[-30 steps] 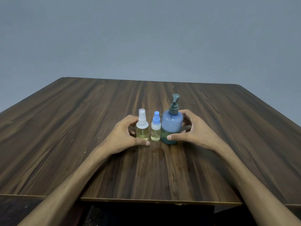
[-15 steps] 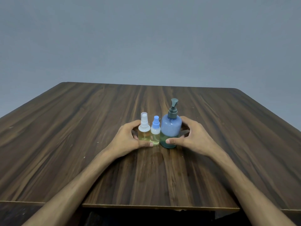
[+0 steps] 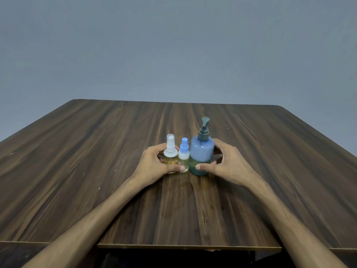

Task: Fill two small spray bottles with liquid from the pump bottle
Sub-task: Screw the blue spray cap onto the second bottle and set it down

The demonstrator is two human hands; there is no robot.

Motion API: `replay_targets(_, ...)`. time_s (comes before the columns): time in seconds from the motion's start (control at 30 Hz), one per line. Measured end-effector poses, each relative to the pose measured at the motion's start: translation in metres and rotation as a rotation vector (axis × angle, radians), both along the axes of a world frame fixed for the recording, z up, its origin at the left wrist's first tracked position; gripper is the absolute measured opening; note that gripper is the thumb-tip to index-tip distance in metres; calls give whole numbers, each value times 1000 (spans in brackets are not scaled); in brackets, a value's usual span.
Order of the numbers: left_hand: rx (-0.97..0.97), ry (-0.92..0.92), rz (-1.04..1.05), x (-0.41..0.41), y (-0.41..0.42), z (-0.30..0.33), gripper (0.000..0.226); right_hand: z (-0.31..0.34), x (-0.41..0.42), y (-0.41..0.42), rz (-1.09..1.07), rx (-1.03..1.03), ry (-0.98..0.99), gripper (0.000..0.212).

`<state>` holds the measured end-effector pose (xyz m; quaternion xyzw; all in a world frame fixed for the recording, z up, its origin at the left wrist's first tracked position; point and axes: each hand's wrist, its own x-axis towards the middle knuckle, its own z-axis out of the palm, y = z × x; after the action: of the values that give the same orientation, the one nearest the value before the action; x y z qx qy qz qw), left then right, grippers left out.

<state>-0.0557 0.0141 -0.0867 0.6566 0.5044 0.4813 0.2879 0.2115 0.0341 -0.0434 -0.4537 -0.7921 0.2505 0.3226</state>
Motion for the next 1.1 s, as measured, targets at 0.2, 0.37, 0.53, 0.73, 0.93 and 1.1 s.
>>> replay_targets(0.2, -36, -3, -24, 3, 8, 3, 47, 0, -3, 4, -6, 9, -11, 74)
replay_targets(0.37, -23, 43, -13, 5, 16, 7, 45, 2, -4, 9, -19, 0, -5, 81)
replay_targets(0.53, 17, 65, 11, 8, 11, 9, 49, 2, -4, 8, -31, -13, -34, 82)
replay_targets(0.73, 21, 142, 42, 9, 3, 10, 76, 4, 1, 2, -13, -11, -25, 90)
replay_targets(0.93, -25, 145, 57, 0, -23, 24, 123, 11, 7, -2, -166, 311, 309, 28)
replay_targets(1.1, 293, 459, 120, 11, -48, 51, 86, 29, 2, -9, -188, 546, 335, 28)
